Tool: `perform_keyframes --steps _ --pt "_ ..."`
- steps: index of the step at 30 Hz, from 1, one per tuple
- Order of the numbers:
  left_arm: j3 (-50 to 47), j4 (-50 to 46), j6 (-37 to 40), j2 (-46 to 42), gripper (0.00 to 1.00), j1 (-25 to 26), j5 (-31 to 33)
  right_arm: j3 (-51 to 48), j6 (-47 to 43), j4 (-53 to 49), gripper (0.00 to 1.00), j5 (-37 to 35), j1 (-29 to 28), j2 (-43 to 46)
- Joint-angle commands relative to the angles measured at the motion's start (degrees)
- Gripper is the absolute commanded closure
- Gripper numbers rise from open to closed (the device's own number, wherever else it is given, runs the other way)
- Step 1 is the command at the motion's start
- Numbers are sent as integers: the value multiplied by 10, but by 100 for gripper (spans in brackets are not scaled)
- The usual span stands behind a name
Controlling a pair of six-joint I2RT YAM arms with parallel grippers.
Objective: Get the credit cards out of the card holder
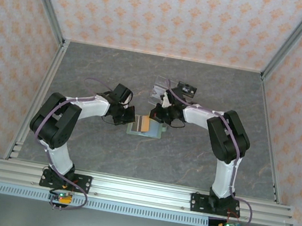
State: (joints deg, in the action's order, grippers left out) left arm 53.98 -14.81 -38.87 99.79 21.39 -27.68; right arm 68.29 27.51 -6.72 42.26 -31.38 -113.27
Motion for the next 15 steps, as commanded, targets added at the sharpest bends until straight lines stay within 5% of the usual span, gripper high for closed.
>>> perform_keyframes --steps 1,7,15 --pt "5 -46 18 11 100 3 37 -11 -20 -9 100 -7 9 30" --pt "20 -47 17 -1 99 3 30 -34 -18 15 100 -7 20 57" --pt "19 -29 2 -41 75 3 13 -53 -18 27 100 1 26 87"
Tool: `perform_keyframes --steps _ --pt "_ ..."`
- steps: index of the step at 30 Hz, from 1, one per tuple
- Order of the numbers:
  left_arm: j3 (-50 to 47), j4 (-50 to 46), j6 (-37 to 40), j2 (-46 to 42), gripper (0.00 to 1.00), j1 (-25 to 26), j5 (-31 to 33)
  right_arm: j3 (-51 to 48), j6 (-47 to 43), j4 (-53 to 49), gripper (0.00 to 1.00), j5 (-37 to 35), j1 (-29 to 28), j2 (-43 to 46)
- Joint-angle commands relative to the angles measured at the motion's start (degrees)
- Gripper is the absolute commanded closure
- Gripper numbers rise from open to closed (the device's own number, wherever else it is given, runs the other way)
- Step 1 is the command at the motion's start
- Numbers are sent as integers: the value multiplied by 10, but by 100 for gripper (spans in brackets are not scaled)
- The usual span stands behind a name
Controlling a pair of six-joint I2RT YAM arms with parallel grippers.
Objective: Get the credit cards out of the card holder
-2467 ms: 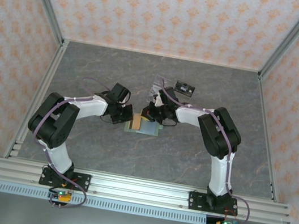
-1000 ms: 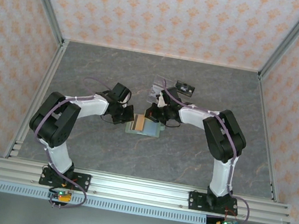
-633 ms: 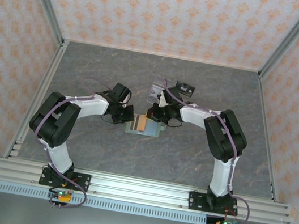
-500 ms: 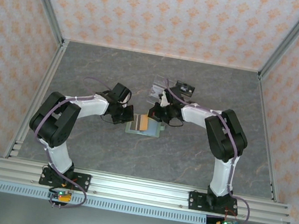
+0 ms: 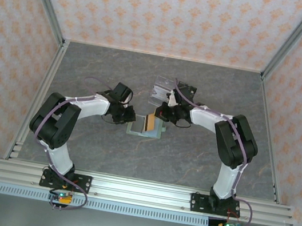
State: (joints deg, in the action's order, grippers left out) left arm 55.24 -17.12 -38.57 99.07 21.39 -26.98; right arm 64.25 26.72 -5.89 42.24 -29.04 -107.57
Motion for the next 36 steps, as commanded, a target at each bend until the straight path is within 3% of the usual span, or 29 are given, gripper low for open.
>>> perform_keyframes --steps 1,7,13,21,25,36 --pt "3 0 -4 -41 72 3 4 -14 -9 20 100 4 3 35" --pt "-42 86 -41 -91 47 -4 -42 -24 9 57 100 36 6 63" --pt "-104 258 -122 -122 27 -24 -136 -37 73 147 100 107 17 77" --pt "-128 395 -192 -130 23 -31 -213 -62 188 298 100 175 33 75" --pt "-132 459 -243 -121 34 -34 -239 -69 220 329 100 181 45 76" --pt "-131 466 -248 -144 99 -35 -238 -77 270 384 100 184 56 70"
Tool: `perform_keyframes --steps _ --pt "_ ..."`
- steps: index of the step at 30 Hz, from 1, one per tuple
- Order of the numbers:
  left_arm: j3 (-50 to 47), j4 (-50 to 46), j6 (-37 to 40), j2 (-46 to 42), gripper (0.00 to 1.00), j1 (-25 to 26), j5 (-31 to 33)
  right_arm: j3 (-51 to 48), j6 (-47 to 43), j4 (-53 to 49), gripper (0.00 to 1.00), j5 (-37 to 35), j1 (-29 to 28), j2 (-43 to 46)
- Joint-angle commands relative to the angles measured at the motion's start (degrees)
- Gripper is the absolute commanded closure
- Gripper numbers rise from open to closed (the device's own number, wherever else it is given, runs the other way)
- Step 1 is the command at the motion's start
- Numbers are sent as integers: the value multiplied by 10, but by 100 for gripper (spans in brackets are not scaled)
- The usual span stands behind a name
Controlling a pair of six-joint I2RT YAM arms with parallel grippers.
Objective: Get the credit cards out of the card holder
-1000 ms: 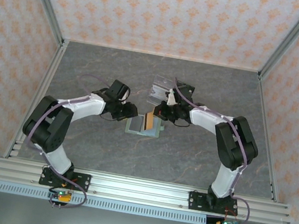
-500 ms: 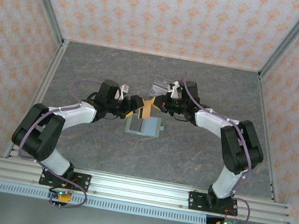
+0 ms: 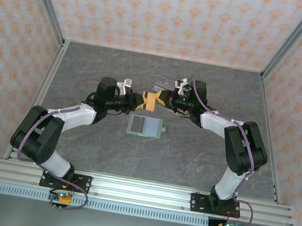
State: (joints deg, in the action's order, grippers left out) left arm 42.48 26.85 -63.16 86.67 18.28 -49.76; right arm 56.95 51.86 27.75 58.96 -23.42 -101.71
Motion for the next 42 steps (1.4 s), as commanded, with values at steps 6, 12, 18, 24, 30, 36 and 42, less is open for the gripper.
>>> perform_keyframes --steps 6,12,18,24,30,36,42 --pt "3 31 -15 -26 100 -4 2 -5 40 75 71 39 -2 9" --pt "24 17 -13 -25 100 -4 22 11 39 69 71 58 -17 1" --pt "40 -6 -6 -16 100 -8 33 20 26 54 96 49 -17 3" --pt "49 -145 55 -25 60 -26 76 64 -159 -163 100 -13 2 32" --pt "89 -354 175 -25 34 -36 173 187 -511 -484 100 -233 10 53" --pt "106 -474 244 -53 17 -54 301 267 -763 -613 100 -322 19 43" --pt "98 -517 277 -90 6 -81 346 314 -938 -696 100 -361 19 29"
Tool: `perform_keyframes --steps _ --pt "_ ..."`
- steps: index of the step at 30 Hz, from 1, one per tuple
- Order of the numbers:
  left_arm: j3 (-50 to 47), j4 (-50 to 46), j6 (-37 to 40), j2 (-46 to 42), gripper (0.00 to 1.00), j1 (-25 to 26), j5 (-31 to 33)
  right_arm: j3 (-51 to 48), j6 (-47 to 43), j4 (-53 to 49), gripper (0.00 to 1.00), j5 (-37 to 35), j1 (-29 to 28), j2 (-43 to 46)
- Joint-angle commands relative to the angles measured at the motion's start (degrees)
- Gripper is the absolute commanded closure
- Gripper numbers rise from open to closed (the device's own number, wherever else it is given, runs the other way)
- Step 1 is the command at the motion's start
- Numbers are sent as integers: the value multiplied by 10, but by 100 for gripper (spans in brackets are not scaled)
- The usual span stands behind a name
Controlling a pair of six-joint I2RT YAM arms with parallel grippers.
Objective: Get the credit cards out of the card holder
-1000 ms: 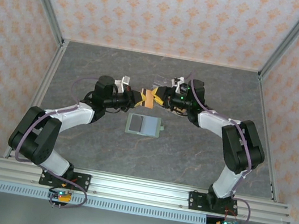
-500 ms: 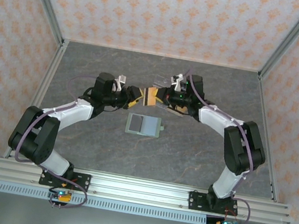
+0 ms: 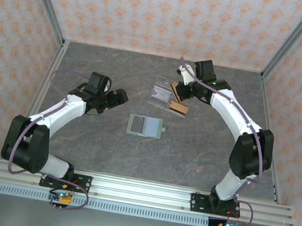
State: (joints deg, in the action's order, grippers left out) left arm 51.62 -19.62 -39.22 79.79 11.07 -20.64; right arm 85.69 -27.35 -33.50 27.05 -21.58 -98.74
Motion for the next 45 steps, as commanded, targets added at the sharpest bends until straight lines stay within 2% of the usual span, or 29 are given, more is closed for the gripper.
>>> perform_keyframes --steps 1,3,10,25,37,45 --pt "5 -55 41 -25 4 -10 57 27 -180 -96 100 -36 1 -1" --pt "2 -56 46 -31 1 -12 57 22 -214 -96 100 -33 1 -1" --pt "2 -60 47 -30 0 -12 47 48 -269 -128 100 -47 1 -40" --pt "-6 -63 59 -19 0 -13 39 129 -289 -176 99 -72 1 -153" --pt "-1 -63 61 -9 0 -13 28 145 -306 -196 98 -63 1 -185" --pt "-3 -61 60 -7 0 -12 23 147 -303 -189 90 -68 1 -194"
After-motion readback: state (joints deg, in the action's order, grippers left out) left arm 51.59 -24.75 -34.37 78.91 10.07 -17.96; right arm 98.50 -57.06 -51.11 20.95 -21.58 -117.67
